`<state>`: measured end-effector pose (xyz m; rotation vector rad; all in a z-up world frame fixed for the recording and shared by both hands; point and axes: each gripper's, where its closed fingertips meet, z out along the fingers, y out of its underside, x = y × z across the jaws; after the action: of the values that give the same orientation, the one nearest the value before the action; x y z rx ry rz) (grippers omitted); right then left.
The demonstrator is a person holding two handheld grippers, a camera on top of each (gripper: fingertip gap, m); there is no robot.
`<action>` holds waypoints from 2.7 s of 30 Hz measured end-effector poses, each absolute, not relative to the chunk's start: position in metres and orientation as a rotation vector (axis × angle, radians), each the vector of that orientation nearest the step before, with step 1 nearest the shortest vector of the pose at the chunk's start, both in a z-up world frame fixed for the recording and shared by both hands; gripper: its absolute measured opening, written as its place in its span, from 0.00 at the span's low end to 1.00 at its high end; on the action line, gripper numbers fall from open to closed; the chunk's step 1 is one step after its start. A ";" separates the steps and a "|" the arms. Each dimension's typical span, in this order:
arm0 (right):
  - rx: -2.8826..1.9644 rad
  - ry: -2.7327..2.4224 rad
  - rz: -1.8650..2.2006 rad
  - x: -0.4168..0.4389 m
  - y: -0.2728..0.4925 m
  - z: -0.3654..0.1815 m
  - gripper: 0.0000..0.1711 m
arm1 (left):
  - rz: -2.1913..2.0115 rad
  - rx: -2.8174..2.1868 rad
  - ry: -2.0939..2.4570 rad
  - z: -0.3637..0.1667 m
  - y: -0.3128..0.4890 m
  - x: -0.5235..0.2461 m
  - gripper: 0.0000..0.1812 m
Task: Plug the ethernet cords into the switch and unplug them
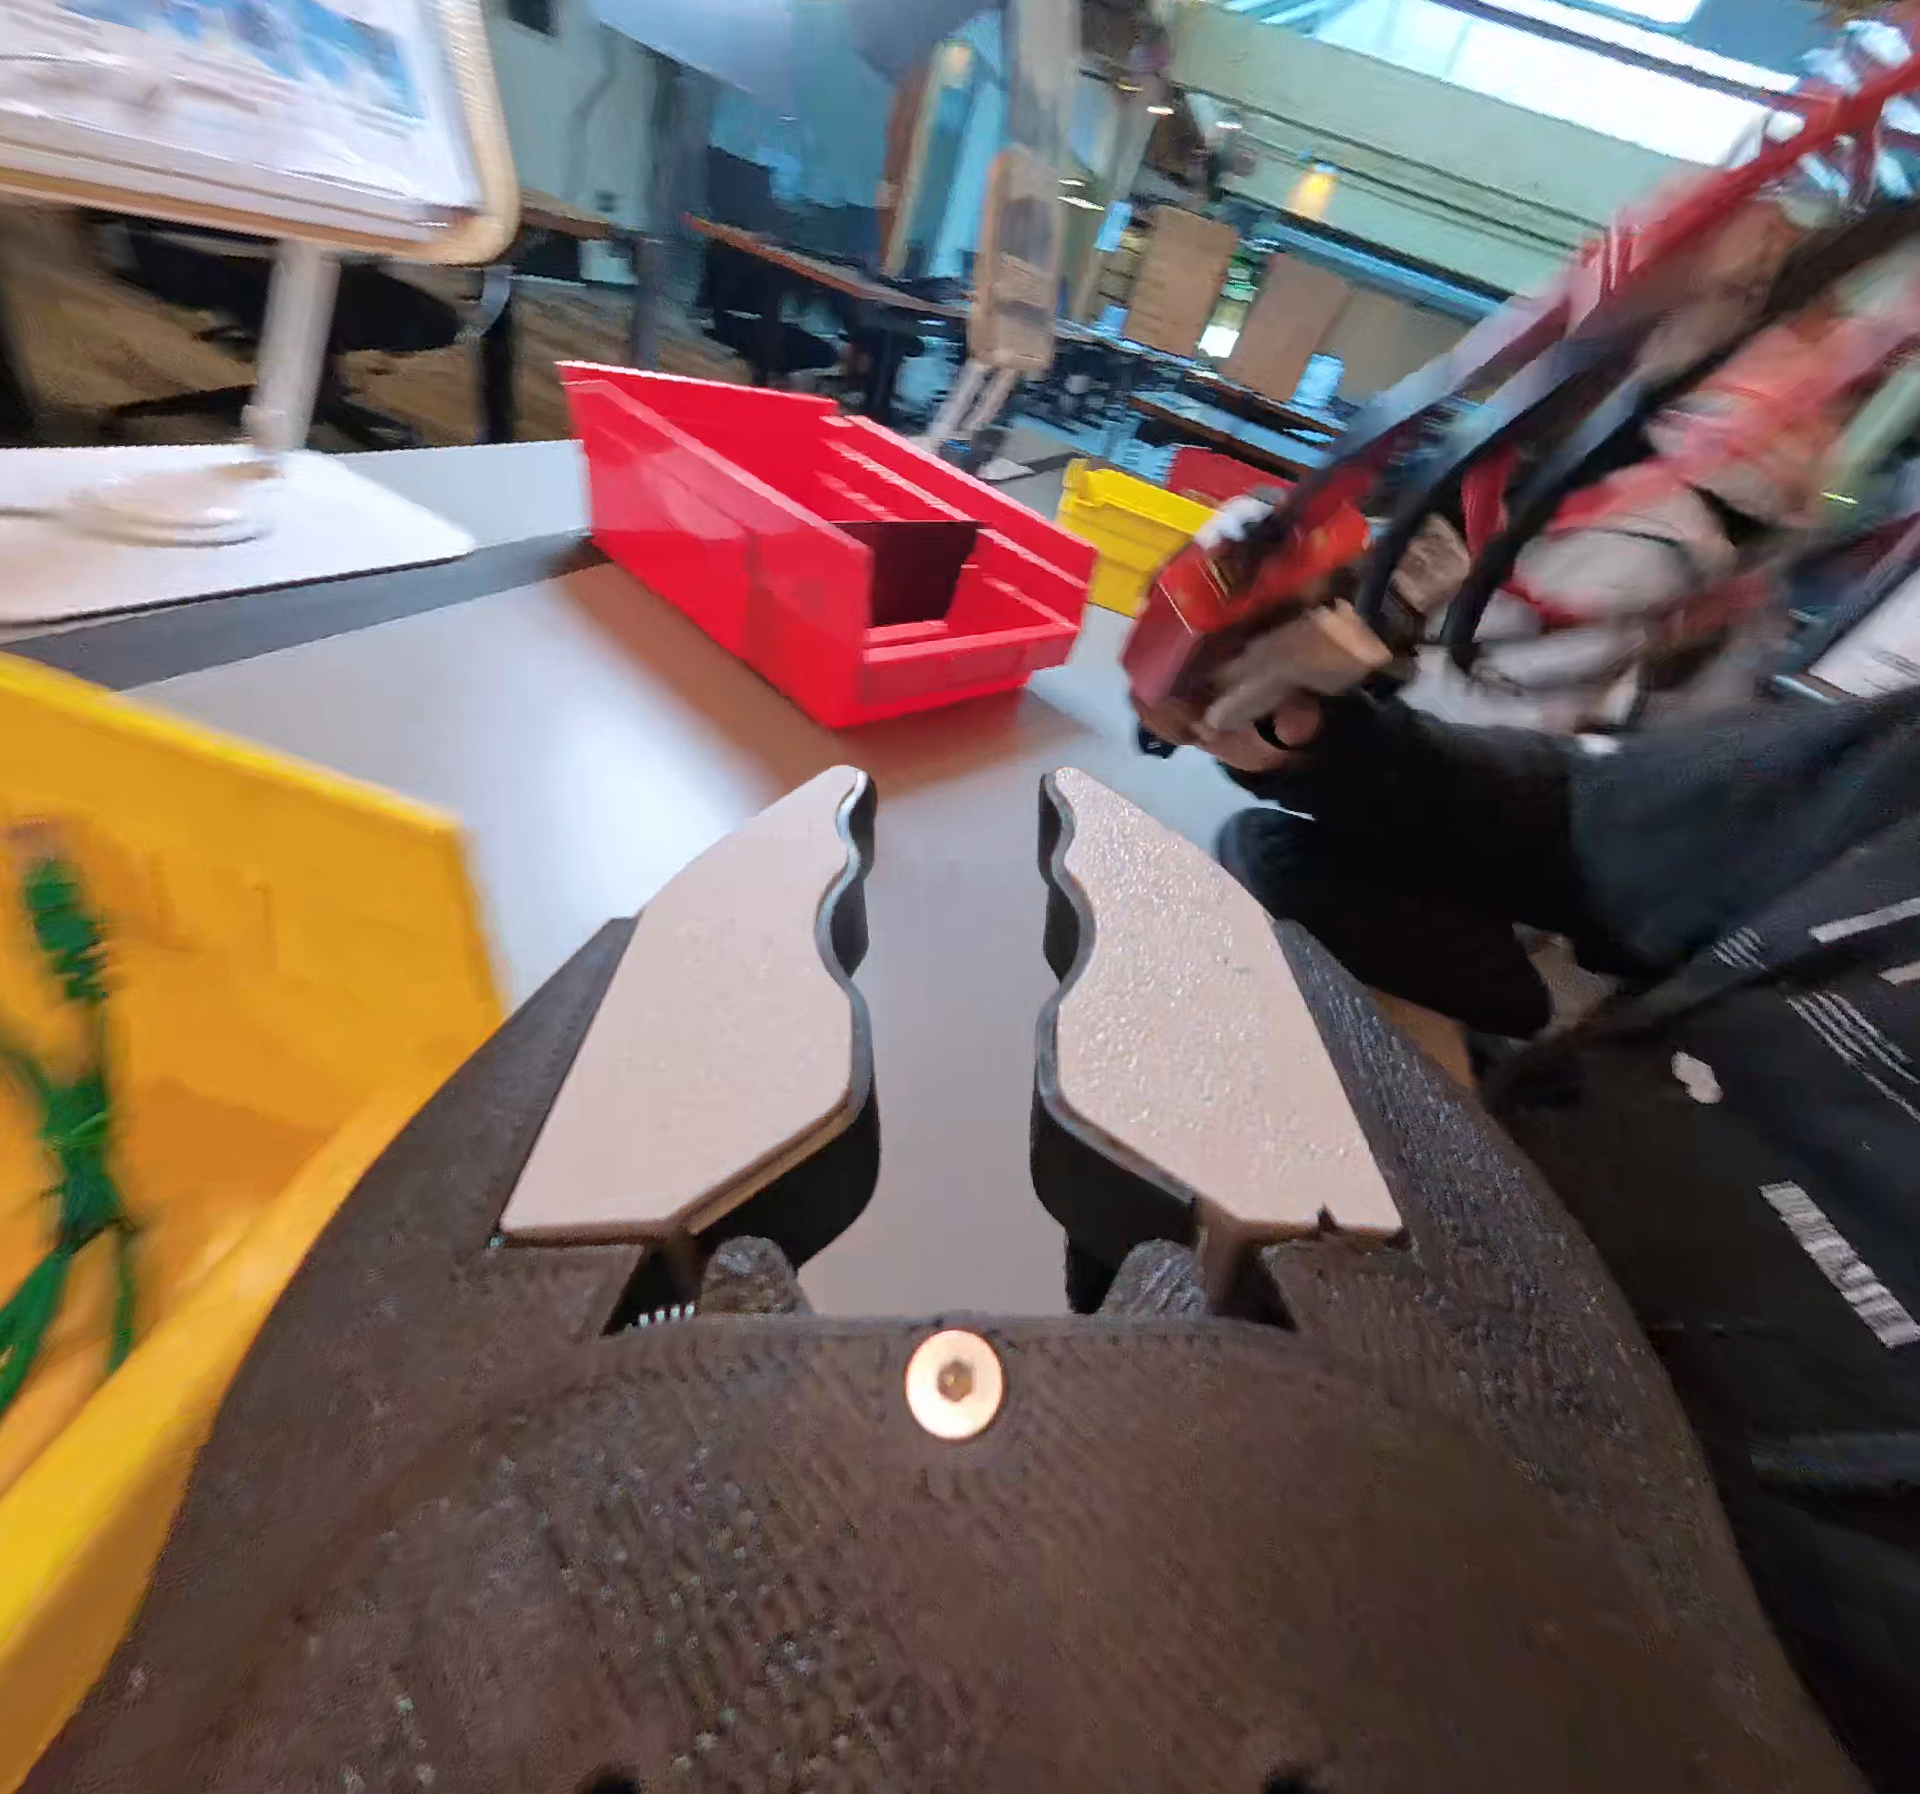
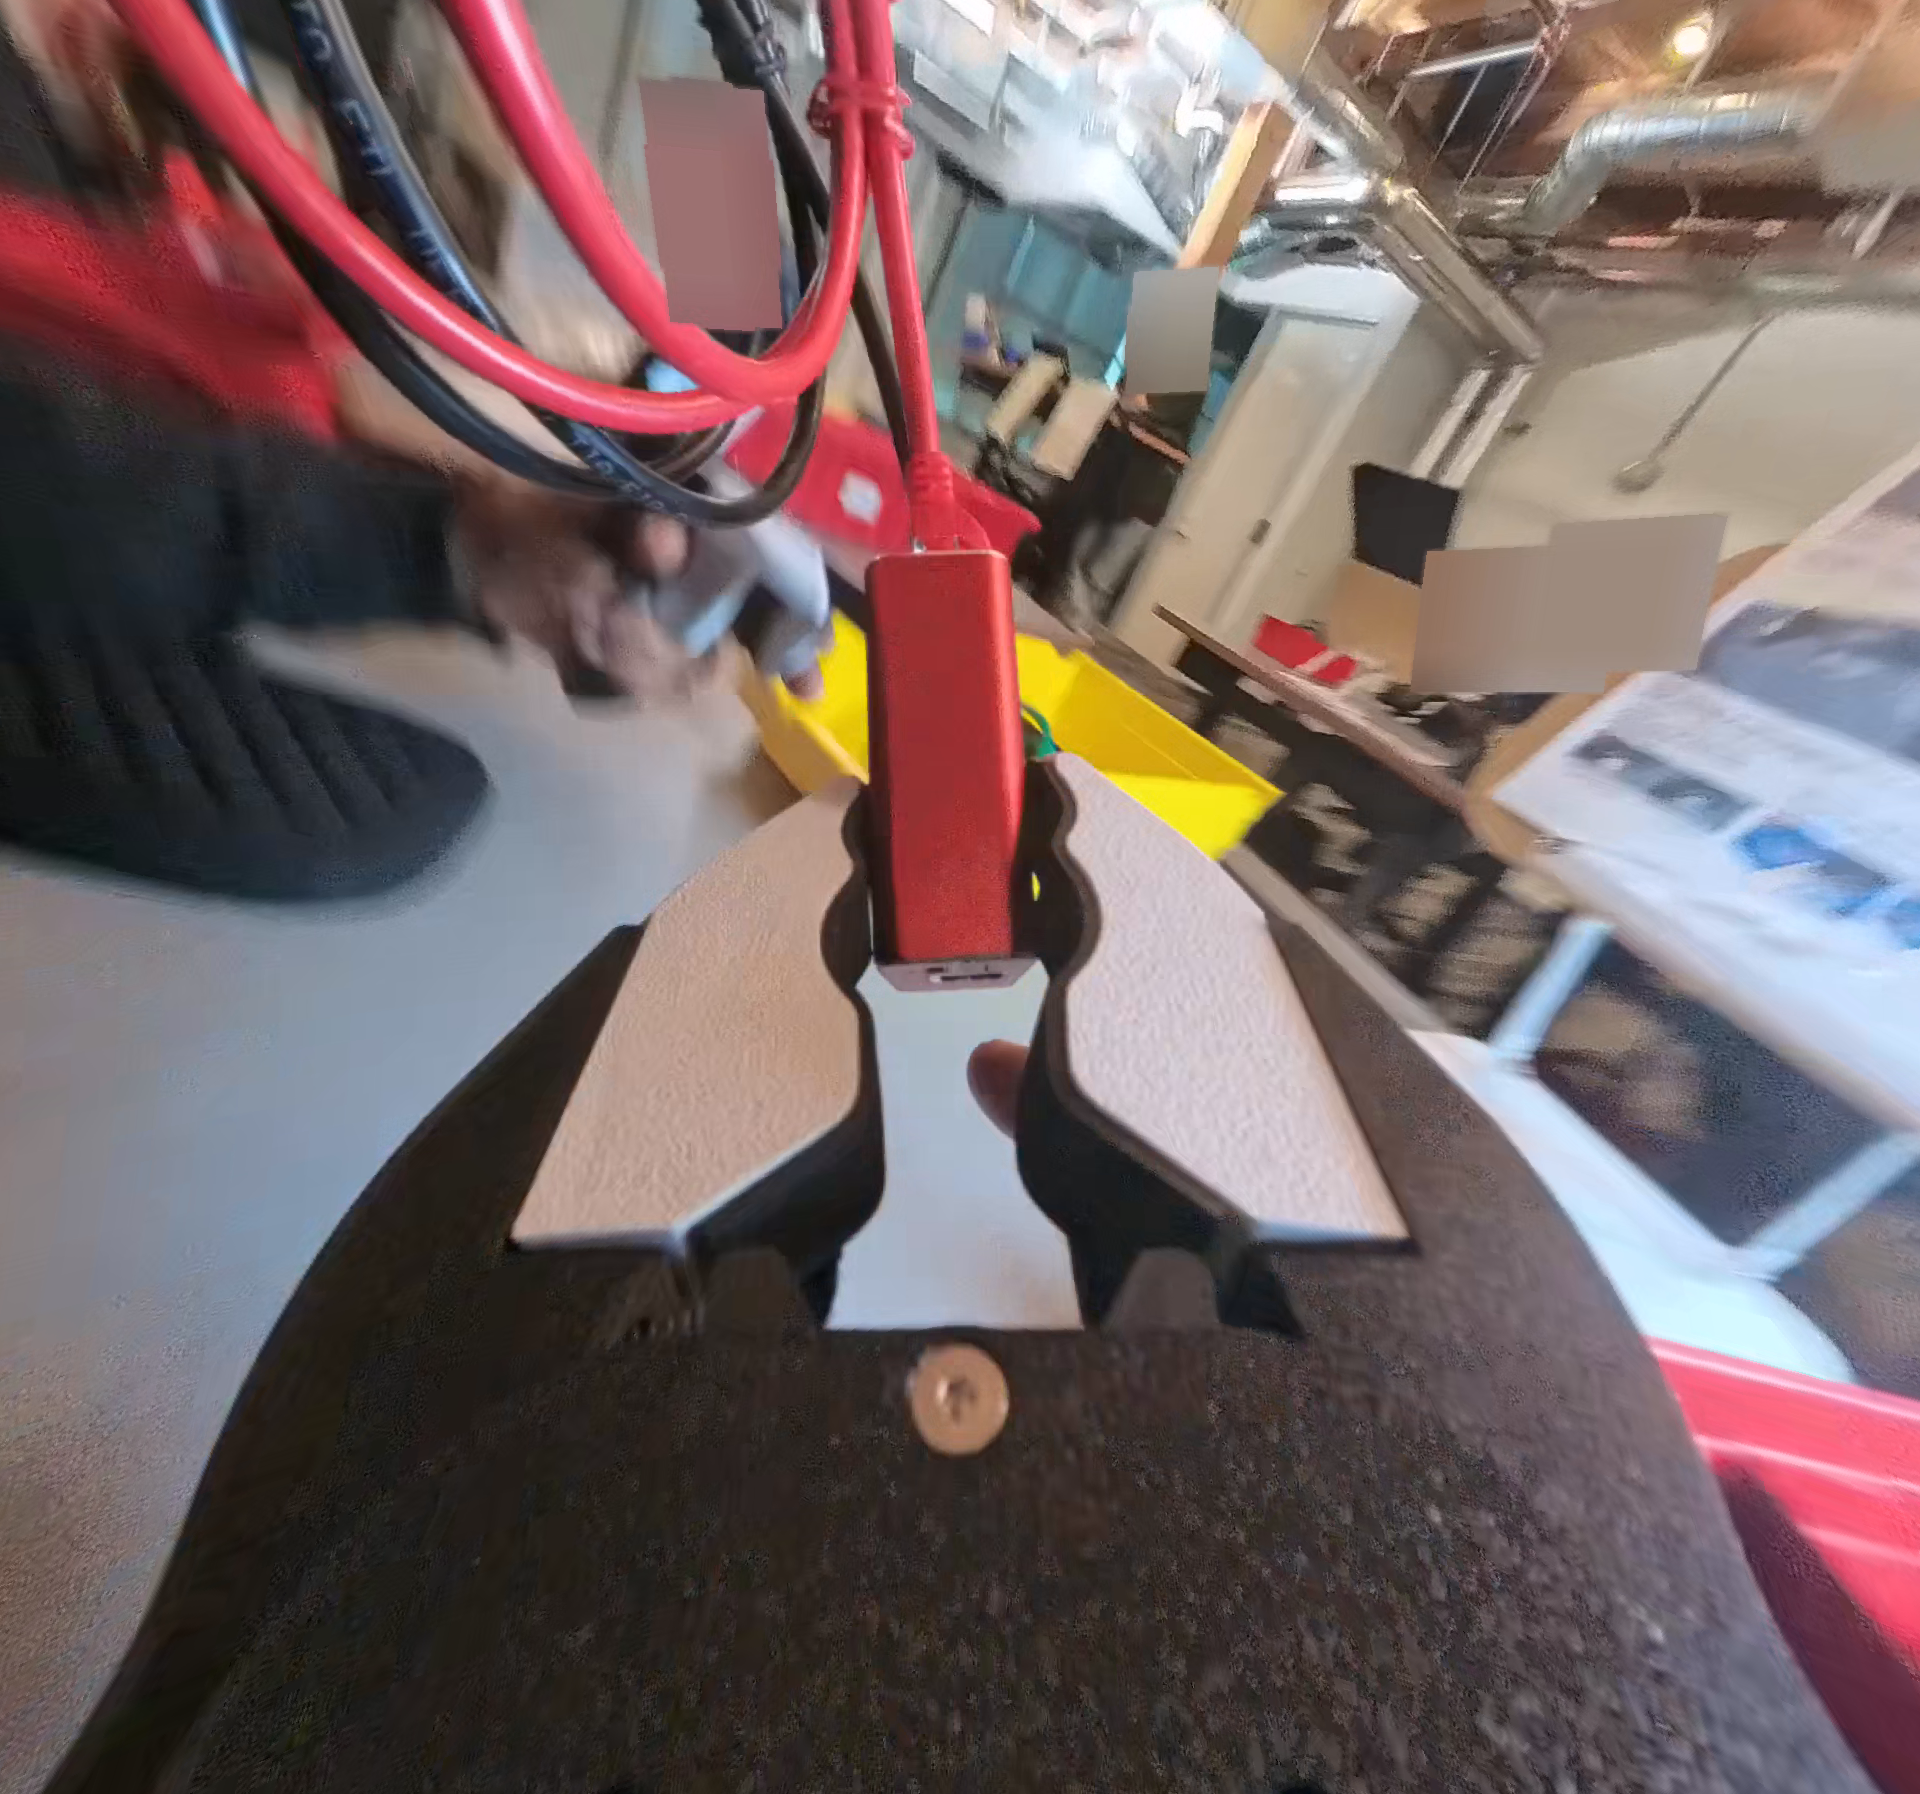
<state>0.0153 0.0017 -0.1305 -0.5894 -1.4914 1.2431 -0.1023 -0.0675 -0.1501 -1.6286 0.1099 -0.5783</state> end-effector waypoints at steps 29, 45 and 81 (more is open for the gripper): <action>-1.100 -1.758 0.885 0.007 0.089 -0.171 0.38 | 0.532 -1.801 0.670 -0.155 -0.010 -0.080 0.15; -0.473 -1.878 0.436 -0.021 0.028 -0.200 0.08 | 0.323 -1.652 0.845 -0.166 -0.009 -0.010 0.28; -0.701 -1.636 1.490 0.015 -0.014 -0.119 0.17 | -0.521 -1.420 0.397 -0.113 -0.028 -0.024 0.20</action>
<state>0.0146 -0.0140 -0.1185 -0.7013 -1.6355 1.4905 -0.0240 -0.0280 -0.1130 -1.4199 0.3968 -0.5209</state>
